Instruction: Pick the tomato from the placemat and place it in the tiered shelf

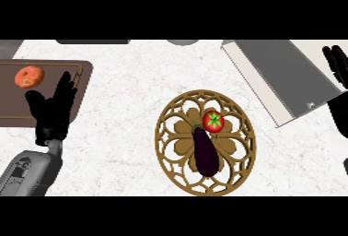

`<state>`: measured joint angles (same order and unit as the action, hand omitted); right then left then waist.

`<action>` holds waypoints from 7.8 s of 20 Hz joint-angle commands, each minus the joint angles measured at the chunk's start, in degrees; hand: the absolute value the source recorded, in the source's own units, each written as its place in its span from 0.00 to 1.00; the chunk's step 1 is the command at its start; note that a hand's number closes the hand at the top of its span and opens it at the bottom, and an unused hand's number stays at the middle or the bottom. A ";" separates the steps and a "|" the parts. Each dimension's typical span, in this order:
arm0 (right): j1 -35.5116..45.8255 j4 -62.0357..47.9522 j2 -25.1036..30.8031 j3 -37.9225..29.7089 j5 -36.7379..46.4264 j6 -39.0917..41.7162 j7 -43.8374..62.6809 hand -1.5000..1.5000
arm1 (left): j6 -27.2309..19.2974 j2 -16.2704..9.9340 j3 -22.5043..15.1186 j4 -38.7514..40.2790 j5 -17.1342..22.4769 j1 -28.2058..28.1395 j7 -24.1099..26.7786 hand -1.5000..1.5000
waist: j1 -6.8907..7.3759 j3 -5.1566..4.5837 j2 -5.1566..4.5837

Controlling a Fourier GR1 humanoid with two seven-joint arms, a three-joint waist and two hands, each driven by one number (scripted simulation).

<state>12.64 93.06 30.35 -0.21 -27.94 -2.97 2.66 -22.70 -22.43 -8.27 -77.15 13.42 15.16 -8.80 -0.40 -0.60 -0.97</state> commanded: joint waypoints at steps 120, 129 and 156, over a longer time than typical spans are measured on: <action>9.64 24.95 -30.34 41.12 74.20 6.84 43.96 1.00 | 21.36 9.13 11.96 -9.16 -6.44 -1.91 -2.81 0.50 | 0.32 0.56 1.34; 25.55 32.97 -30.35 23.10 70.28 19.08 58.75 1.00 | 22.15 8.60 14.03 -6.82 -5.41 -0.08 -3.19 0.50 | 0.26 0.55 1.08; 30.27 -0.74 -3.58 -22.32 52.83 21.40 27.47 1.00 | 23.47 7.75 14.63 -14.21 -5.20 -0.60 -9.60 0.50 | 0.82 0.62 0.93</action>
<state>42.23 98.90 22.76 -18.75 27.09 18.33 35.64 0.00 -13.10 5.27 -88.57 7.05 13.71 -14.68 0.22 0.03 -0.07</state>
